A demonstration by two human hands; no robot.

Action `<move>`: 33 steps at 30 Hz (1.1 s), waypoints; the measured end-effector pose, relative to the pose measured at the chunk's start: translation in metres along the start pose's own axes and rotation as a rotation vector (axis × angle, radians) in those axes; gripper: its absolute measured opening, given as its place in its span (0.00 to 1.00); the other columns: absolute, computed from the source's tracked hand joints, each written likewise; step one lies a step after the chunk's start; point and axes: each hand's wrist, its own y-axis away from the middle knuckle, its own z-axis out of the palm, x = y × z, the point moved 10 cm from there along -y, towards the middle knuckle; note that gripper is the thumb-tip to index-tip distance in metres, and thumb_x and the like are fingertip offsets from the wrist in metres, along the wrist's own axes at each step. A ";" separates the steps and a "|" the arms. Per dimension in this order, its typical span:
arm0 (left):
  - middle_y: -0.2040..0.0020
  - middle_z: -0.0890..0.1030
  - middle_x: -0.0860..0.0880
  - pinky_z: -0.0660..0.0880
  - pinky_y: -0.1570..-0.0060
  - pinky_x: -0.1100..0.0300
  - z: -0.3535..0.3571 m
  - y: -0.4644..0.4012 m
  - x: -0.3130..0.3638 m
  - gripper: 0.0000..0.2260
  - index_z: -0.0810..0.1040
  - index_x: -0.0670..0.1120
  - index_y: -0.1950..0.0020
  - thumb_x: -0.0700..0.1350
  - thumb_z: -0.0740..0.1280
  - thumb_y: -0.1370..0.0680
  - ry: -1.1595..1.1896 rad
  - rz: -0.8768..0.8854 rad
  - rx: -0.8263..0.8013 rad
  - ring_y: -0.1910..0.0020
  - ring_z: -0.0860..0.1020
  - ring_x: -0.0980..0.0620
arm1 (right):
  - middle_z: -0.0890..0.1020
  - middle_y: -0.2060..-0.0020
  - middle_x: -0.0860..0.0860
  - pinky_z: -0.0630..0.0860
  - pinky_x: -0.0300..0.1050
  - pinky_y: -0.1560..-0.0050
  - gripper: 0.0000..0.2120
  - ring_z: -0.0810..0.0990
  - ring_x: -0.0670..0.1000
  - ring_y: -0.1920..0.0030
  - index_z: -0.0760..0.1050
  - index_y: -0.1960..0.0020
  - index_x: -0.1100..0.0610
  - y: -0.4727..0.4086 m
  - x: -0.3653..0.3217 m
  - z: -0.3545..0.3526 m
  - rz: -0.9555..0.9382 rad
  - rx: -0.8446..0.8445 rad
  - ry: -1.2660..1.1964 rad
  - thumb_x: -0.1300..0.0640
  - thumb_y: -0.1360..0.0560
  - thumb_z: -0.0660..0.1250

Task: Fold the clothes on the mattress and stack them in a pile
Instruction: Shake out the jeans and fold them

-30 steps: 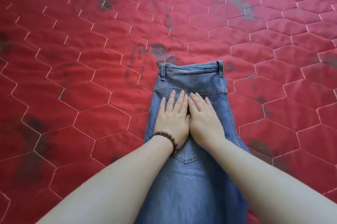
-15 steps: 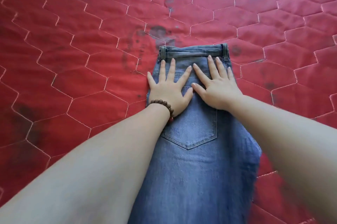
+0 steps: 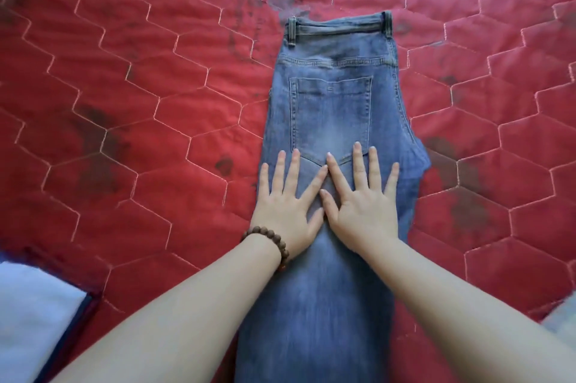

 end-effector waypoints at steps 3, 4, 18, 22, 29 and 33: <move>0.22 0.36 0.40 0.38 0.29 0.36 0.010 0.040 0.005 0.30 0.36 0.59 0.23 0.64 0.42 0.23 -0.011 0.031 -0.040 0.25 0.34 0.38 | 0.48 0.22 0.57 0.39 0.67 0.27 0.29 0.43 0.60 0.22 0.49 0.23 0.40 0.043 -0.008 0.008 0.043 -0.028 -0.022 0.35 0.23 0.44; 0.23 0.36 0.40 0.39 0.29 0.36 0.013 0.052 0.007 0.30 0.36 0.59 0.23 0.64 0.43 0.23 -0.013 0.040 -0.056 0.25 0.34 0.38 | 0.47 0.22 0.56 0.39 0.67 0.27 0.29 0.42 0.60 0.22 0.49 0.23 0.40 0.058 -0.011 0.011 0.062 -0.043 -0.027 0.35 0.23 0.44; 0.23 0.35 0.41 0.40 0.28 0.37 0.046 0.231 0.030 0.31 0.38 0.58 0.22 0.64 0.42 0.23 0.028 0.103 -0.135 0.25 0.31 0.38 | 0.45 0.22 0.54 0.42 0.64 0.26 0.29 0.40 0.54 0.22 0.46 0.22 0.42 0.245 -0.063 0.031 0.138 -0.149 -0.046 0.36 0.22 0.41; 0.22 0.37 0.42 0.41 0.28 0.37 0.054 0.276 0.040 0.30 0.36 0.57 0.23 0.64 0.39 0.23 0.016 0.063 -0.112 0.25 0.32 0.38 | 0.43 0.22 0.52 0.39 0.63 0.26 0.28 0.38 0.53 0.23 0.44 0.22 0.42 0.287 -0.075 0.037 0.116 -0.157 -0.053 0.38 0.21 0.38; 0.21 0.41 0.41 0.43 0.27 0.37 0.068 0.358 0.064 0.28 0.41 0.57 0.22 0.61 0.42 0.22 0.059 0.017 -0.059 0.24 0.36 0.35 | 0.44 0.22 0.52 0.40 0.63 0.25 0.27 0.39 0.53 0.22 0.43 0.22 0.42 0.366 -0.087 0.045 0.089 -0.140 -0.074 0.39 0.20 0.40; 0.21 0.42 0.40 0.45 0.26 0.37 0.081 0.398 0.078 0.28 0.42 0.56 0.22 0.60 0.44 0.21 0.070 0.015 -0.049 0.24 0.38 0.35 | 0.47 0.22 0.55 0.44 0.63 0.25 0.27 0.41 0.55 0.22 0.46 0.22 0.46 0.408 -0.094 0.052 0.080 -0.139 -0.061 0.42 0.20 0.42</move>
